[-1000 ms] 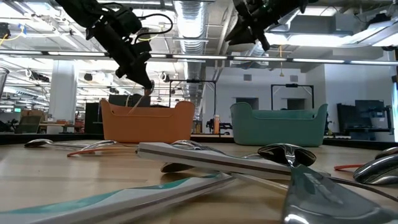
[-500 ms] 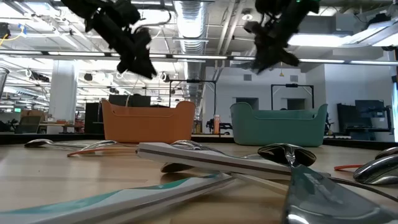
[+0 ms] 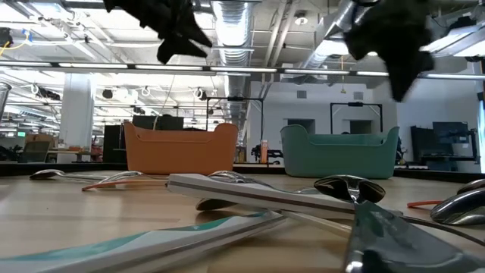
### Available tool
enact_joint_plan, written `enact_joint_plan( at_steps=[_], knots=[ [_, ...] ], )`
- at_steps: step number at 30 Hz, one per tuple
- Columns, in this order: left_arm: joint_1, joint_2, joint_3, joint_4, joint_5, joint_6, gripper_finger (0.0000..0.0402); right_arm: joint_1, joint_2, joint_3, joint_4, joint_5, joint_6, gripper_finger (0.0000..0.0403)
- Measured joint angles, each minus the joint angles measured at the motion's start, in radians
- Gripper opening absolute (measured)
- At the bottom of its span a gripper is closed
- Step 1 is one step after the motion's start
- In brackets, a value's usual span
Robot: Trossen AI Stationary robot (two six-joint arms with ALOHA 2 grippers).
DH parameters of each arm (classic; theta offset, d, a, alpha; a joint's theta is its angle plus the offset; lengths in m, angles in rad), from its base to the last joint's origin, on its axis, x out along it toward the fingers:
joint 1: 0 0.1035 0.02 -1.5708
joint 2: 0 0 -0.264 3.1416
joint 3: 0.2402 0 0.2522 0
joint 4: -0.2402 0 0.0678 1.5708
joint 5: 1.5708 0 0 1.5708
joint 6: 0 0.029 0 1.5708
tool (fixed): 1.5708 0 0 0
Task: Sort silverware by color (type)
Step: Put the orange spoon into the orange bin
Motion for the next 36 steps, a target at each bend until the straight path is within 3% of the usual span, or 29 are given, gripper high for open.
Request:
enact_joint_plan(
  at_steps=[5,10,14,22,28,36],
  knots=[
    [-0.169,0.000,0.000,0.024,-0.165,-0.123,0.0149,0.193,-0.008,-0.120,0.140,-0.038,0.259,0.0129],
    [-0.333,0.001,0.000,0.022,-0.313,-0.261,0.0149,0.348,-0.007,-0.198,0.292,-0.035,0.436,0.0194],
    [-0.447,0.001,0.000,0.022,-0.391,-0.417,0.0149,0.438,-0.007,-0.232,0.365,0.024,0.539,0.0233],
    [-0.598,0.001,0.000,0.022,-0.568,-0.458,0.0149,0.538,0.061,-0.270,0.513,0.016,0.682,0.0207],
    [-0.601,0.001,0.000,0.022,-0.573,-0.407,0.0149,0.571,0.179,-0.270,0.585,0.012,0.756,0.0179],
    [-0.614,-0.059,0.000,-0.089,-0.404,-0.377,0.0149,0.535,0.312,-0.264,0.706,-0.004,0.813,0.0162]
  ],
)
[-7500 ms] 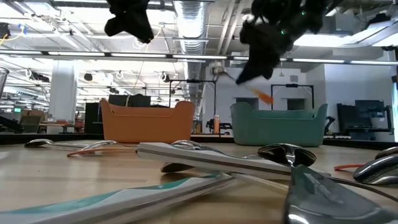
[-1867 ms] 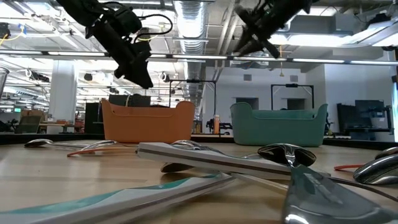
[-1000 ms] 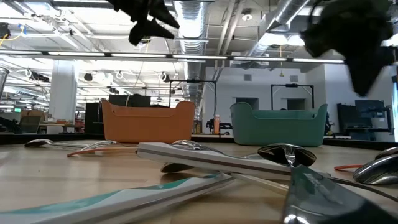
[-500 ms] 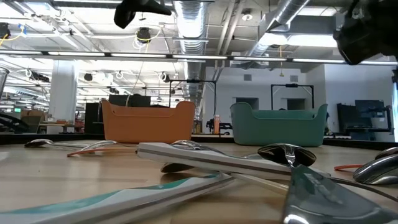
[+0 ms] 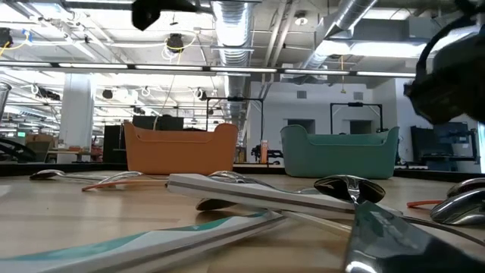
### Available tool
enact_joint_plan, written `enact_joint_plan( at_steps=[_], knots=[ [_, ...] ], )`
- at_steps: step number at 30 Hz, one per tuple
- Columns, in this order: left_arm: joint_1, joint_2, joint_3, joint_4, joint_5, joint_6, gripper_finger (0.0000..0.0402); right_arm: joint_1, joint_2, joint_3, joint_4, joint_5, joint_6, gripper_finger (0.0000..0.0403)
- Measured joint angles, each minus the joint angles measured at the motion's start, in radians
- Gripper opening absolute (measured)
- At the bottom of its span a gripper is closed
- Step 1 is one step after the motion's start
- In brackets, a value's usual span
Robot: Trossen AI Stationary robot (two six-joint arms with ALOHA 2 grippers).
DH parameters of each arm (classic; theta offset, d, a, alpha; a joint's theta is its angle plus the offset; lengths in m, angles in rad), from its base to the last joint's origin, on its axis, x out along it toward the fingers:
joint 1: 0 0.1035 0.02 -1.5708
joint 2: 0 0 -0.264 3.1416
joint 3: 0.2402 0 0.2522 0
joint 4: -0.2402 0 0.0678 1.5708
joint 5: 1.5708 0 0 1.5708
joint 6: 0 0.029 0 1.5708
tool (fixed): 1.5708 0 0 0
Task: Sort silverware by color (type)
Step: Put the orange spoon into the orange bin
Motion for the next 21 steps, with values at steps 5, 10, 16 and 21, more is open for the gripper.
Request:
enact_joint_plan(
  at_steps=[5,10,16,21],
  knots=[
    [-0.034,-0.077,0.000,-0.123,-0.046,0.012,0.0149,-0.036,0.038,0.002,-0.019,-0.051,0.043,0.0136],
    [-0.041,-0.137,0.000,-0.181,-0.080,0.037,0.0149,-0.063,0.017,0.011,-0.054,-0.044,0.066,0.0071],
    [-0.041,-0.164,0.000,-0.179,-0.050,0.043,0.0149,-0.076,-0.060,0.029,-0.088,0.126,0.042,0.0019],
    [-0.041,-0.157,0.000,-0.171,-0.026,0.051,0.0149,-0.089,-0.143,0.046,0.007,0.270,-0.060,0.0038]
  ],
)
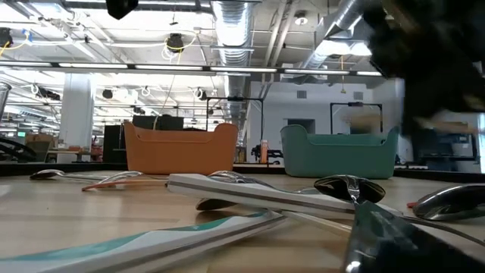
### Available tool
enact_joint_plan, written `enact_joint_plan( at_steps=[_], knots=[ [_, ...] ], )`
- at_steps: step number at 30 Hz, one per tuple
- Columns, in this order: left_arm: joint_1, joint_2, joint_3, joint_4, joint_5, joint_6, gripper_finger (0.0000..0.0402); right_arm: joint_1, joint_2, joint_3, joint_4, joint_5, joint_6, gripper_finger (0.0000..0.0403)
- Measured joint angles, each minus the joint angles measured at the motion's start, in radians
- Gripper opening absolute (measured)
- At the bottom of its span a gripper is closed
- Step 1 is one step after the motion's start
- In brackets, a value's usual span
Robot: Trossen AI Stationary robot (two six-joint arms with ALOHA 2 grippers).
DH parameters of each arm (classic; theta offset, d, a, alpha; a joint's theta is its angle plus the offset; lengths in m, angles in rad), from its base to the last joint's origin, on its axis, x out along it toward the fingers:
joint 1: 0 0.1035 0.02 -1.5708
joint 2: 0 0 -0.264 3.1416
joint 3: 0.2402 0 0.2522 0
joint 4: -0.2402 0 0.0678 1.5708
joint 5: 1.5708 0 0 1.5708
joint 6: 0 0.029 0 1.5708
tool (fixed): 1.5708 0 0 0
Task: Sort silverware by color (type)
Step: Put the orange spoon into the orange bin
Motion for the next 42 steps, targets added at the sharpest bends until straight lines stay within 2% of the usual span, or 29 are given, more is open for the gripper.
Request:
enact_joint_plan(
  at_steps=[4,8,12,16,20,23,29,35,42],
  knots=[
    [0.000,0.023,0.000,0.058,0.064,0.079,0.0149,-0.038,-0.041,0.016,0.195,0.106,-0.216,0.0028],
    [-0.005,0.058,-0.001,0.201,0.185,0.154,0.0149,-0.076,-0.049,0.043,0.420,0.083,-0.475,0.0020],
    [-0.016,0.105,-0.001,0.356,0.258,0.325,0.0149,-0.119,-0.043,0.073,0.671,-0.052,-0.672,0.0024],
    [-0.042,0.145,-0.001,0.482,0.304,0.528,0.0149,-0.159,-0.043,0.098,0.819,-0.206,-0.738,0.0024],
    [-0.059,0.177,-0.001,0.574,0.304,0.703,0.0149,-0.197,-0.043,0.137,0.828,-0.374,-0.752,0.0024],
    [-0.056,0.200,-0.001,0.631,0.276,0.754,0.0149,-0.217,-0.036,0.163,0.839,-0.464,-0.787,0.0024],
    [-0.035,0.212,0.000,0.664,0.306,0.733,0.0149,-0.241,-0.031,0.181,0.821,-0.490,-0.825,0.0024],
    [-0.018,0.213,0.000,0.666,0.390,0.692,0.0149,-0.253,-0.030,0.180,0.803,-0.494,-0.844,0.0024],
    [0.020,0.264,0.000,0.705,0.392,0.665,0.0149,-0.272,-0.031,0.180,0.797,-0.522,-0.844,0.0024]
  ],
)
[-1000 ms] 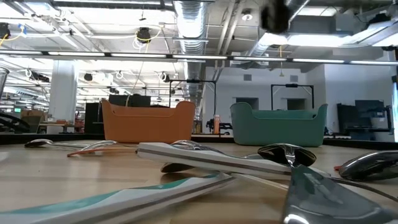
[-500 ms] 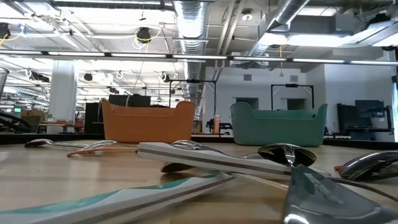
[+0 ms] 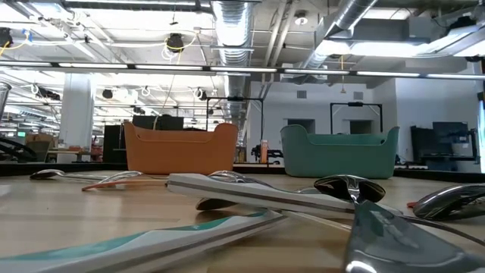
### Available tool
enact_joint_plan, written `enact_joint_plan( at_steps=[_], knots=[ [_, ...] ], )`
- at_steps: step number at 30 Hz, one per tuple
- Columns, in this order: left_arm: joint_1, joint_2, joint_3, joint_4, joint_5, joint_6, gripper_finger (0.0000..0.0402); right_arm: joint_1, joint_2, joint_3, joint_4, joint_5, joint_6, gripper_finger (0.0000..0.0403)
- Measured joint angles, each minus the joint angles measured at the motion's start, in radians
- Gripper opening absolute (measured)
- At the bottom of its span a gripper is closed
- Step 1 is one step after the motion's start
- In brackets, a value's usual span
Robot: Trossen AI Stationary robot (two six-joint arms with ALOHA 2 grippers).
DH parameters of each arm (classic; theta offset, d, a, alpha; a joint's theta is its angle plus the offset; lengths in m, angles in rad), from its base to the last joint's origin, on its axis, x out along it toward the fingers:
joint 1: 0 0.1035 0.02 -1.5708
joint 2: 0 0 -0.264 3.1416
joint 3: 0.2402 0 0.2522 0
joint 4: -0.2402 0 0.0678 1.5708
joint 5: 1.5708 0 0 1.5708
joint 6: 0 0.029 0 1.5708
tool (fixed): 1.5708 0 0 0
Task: Sort silverware by color (type)
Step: Put the orange spoon into the orange bin
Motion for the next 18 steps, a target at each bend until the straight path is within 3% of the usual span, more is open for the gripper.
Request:
enact_joint_plan(
  at_steps=[6,9,13,18],
  knots=[
    [0.006,0.030,-0.001,0.038,0.035,-0.014,0.0135,-0.007,0.000,0.000,-0.002,-0.019,-0.008,0.0025],
    [0.008,0.027,0.000,0.042,0.044,0.008,0.0100,-0.011,0.000,0.000,-0.004,-0.020,-0.008,0.0025],
    [0.027,0.028,0.000,0.033,0.099,0.020,0.0020,-0.013,0.000,0.000,0.001,-0.021,-0.011,0.0025],
    [0.050,0.028,0.000,0.012,0.110,0.008,0.0003,-0.013,0.000,0.000,-0.008,-0.019,-0.003,0.0036]
  ],
)
